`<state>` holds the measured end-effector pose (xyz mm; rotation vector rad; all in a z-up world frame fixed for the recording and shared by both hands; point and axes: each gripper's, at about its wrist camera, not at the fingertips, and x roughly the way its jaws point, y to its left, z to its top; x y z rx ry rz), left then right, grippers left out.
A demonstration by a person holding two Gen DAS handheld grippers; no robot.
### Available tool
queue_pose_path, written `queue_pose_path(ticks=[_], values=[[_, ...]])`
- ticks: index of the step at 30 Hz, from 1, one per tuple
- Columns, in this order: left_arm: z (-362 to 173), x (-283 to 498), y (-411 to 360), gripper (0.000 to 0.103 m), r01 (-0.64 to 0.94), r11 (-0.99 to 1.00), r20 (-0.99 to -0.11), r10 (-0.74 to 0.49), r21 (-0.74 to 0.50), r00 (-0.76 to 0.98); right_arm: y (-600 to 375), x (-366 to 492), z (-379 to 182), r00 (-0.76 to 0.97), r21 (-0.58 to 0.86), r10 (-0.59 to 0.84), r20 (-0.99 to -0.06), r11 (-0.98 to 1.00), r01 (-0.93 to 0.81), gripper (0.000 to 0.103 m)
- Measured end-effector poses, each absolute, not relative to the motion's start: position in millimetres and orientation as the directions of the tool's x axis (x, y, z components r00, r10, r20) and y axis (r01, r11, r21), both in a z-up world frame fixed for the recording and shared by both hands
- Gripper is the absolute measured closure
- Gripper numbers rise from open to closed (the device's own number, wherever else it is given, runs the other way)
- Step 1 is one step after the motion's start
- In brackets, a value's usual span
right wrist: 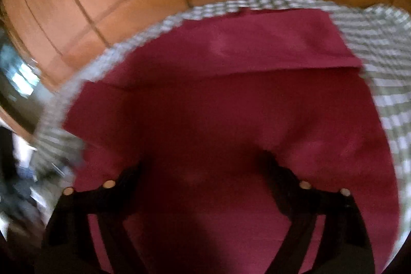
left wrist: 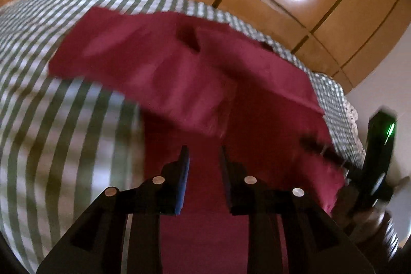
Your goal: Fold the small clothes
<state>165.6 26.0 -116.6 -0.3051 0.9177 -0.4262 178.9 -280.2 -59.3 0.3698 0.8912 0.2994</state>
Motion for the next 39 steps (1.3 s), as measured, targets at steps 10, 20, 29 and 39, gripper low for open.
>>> queue_pose_path(ticks=[10, 20, 29, 39], values=[[-120, 146, 41, 0.081, 0.2, 0.893, -0.697, -0.441, -0.402, 0.566, -153, 270, -72, 0.416, 0.442, 0.49, -0.766, 0.871, -0.213, 0.053], [-107, 179, 59, 0.081, 0.03, 0.956, -0.742, -0.247, -0.293, 0.623, -189, 265, 43, 0.661, 0.31, 0.424, -0.619, 0.905, -0.29, 0.097], [-93, 233, 40, 0.081, -0.034, 0.969, -0.754, -0.168, -0.244, 0.635, -276, 263, 98, 0.788, 0.3, 0.335, -0.516, 0.933, -0.2, 0.097], [-110, 284, 8, 0.081, -0.083, 0.987, -0.818, -0.065, -0.137, 0.571, -359, 266, 67, 0.807, 0.27, 0.159, -0.569, 0.963, 0.0, 0.097]])
